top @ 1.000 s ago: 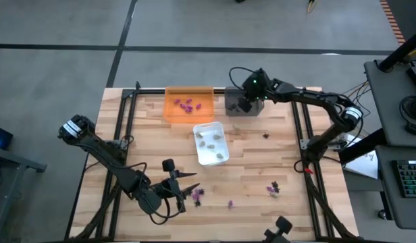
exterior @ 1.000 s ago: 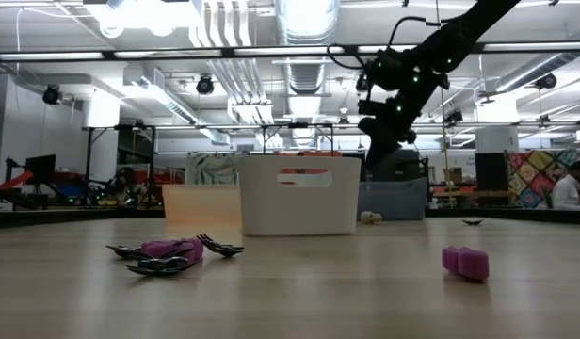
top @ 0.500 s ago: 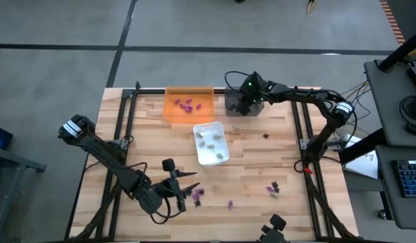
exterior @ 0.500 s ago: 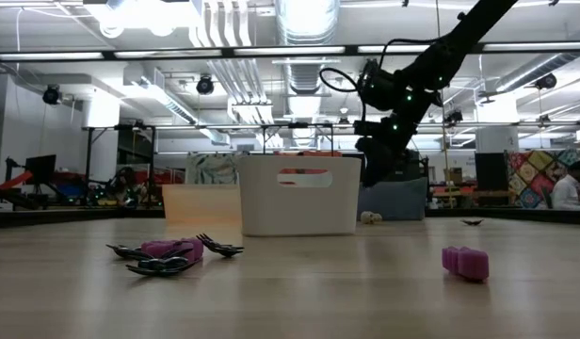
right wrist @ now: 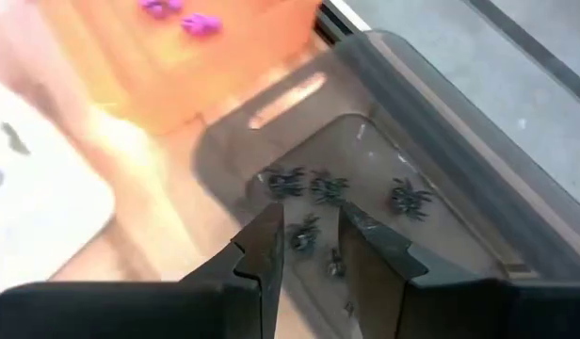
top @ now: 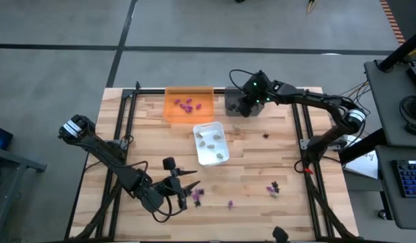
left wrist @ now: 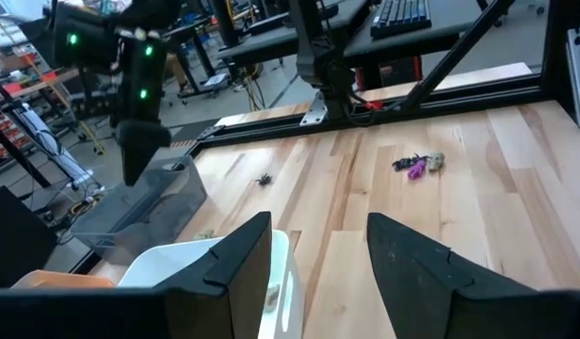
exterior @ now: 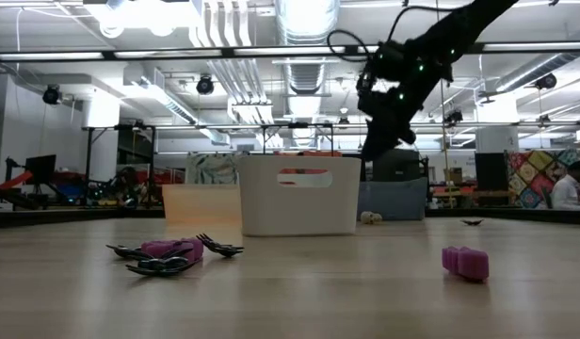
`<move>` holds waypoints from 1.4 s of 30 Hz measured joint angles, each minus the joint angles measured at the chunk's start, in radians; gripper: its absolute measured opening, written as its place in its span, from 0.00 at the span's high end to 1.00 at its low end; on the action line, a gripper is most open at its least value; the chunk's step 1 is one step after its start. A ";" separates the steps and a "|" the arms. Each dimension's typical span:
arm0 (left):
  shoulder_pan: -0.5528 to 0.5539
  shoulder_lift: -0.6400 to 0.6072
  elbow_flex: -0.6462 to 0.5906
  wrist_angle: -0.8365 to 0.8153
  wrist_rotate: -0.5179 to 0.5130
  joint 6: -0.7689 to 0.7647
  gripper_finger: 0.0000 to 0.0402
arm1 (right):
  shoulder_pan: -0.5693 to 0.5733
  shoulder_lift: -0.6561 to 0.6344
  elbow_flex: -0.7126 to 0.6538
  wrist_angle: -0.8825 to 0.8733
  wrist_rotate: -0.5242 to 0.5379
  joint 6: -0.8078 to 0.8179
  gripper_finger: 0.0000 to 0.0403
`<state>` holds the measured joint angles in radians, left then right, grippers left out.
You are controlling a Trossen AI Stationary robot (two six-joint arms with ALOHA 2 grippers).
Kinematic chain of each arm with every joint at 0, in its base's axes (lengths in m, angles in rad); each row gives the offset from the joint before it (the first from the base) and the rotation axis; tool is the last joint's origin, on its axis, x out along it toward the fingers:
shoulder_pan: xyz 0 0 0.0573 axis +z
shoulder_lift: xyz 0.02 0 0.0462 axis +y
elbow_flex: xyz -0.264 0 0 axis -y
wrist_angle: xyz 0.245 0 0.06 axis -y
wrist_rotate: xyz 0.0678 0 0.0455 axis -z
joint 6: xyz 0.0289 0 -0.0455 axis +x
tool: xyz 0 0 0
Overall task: Sort Halloween decoration
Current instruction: Put the black spider toy into the black bin
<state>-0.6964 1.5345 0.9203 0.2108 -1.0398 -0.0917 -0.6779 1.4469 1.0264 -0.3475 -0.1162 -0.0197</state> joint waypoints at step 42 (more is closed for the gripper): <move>0.010 0.000 0.000 0.001 0.002 0.057 0.60 | 0.753 -0.436 -0.372 -0.151 -0.041 0.749 0.84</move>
<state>-0.6869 1.5345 0.9203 0.2119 -1.0382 -0.0345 0.0750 1.0111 0.6548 -0.4982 -0.1567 0.7291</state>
